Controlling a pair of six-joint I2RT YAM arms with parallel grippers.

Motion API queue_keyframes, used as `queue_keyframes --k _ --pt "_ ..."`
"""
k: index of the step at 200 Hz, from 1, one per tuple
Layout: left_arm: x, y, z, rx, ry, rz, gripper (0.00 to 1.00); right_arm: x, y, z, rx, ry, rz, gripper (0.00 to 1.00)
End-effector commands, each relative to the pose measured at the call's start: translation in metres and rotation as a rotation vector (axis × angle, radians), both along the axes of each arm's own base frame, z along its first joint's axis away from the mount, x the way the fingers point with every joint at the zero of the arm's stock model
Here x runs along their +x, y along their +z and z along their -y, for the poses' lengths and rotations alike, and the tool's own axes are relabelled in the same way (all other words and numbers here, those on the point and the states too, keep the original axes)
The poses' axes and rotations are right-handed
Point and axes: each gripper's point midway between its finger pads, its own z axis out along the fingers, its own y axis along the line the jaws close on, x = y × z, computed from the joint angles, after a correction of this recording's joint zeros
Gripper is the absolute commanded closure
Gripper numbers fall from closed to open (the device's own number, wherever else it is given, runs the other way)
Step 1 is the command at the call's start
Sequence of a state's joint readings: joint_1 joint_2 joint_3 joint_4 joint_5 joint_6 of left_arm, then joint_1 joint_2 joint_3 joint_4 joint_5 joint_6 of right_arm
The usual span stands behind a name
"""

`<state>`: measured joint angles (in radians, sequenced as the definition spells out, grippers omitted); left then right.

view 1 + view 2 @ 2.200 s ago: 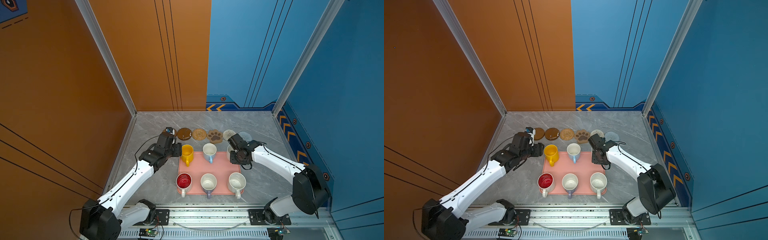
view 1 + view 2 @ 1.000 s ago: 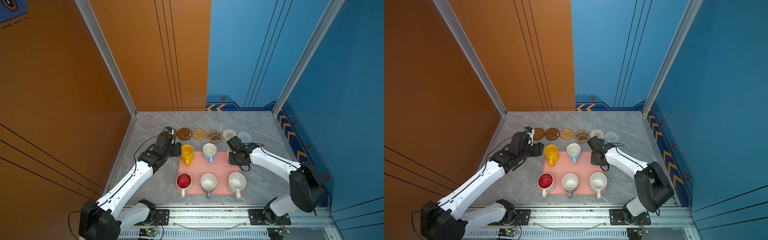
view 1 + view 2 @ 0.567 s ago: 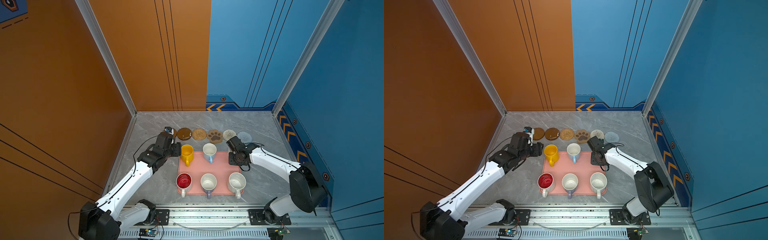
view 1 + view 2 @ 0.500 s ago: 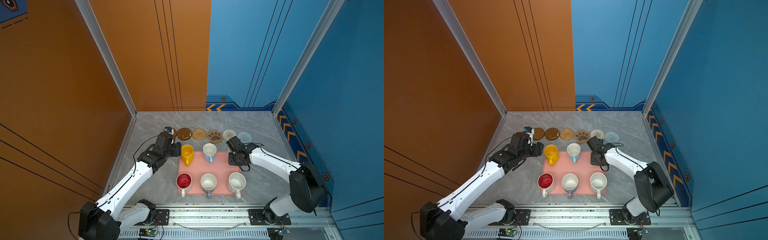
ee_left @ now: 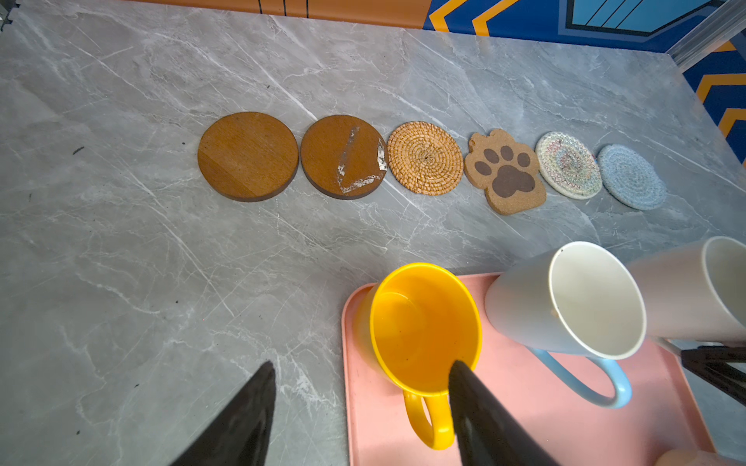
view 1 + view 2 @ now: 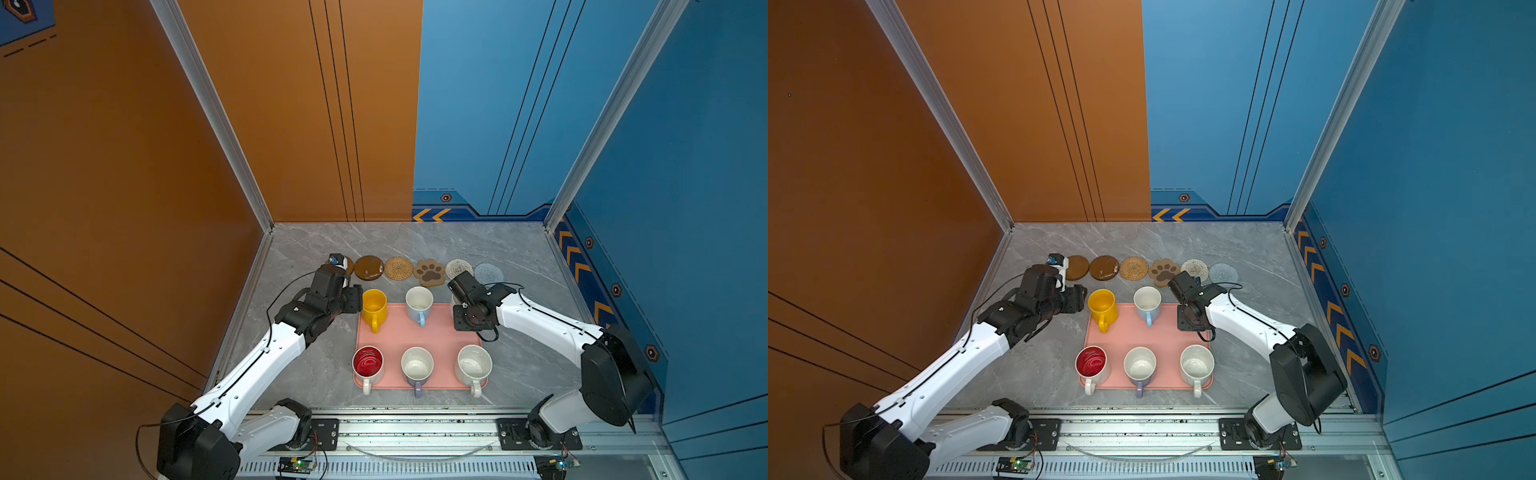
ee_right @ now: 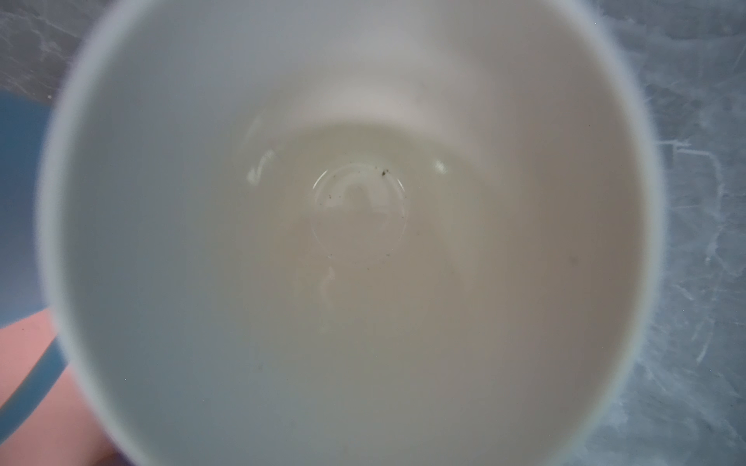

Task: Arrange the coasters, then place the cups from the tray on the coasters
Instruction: 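Lower the open right gripper onto the white mug and close it, then lift the white mug with the right gripper onto the pale blue coaster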

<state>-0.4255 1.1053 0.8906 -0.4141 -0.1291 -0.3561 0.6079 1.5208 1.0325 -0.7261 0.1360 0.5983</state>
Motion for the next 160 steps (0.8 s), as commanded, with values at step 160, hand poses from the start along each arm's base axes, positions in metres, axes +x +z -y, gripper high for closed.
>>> queue_keyframes --k 160 --pt "-0.007 -0.006 -0.006 -0.004 0.019 -0.007 0.31 0.04 0.061 0.018 -0.025 -0.002 0.128 1.0"
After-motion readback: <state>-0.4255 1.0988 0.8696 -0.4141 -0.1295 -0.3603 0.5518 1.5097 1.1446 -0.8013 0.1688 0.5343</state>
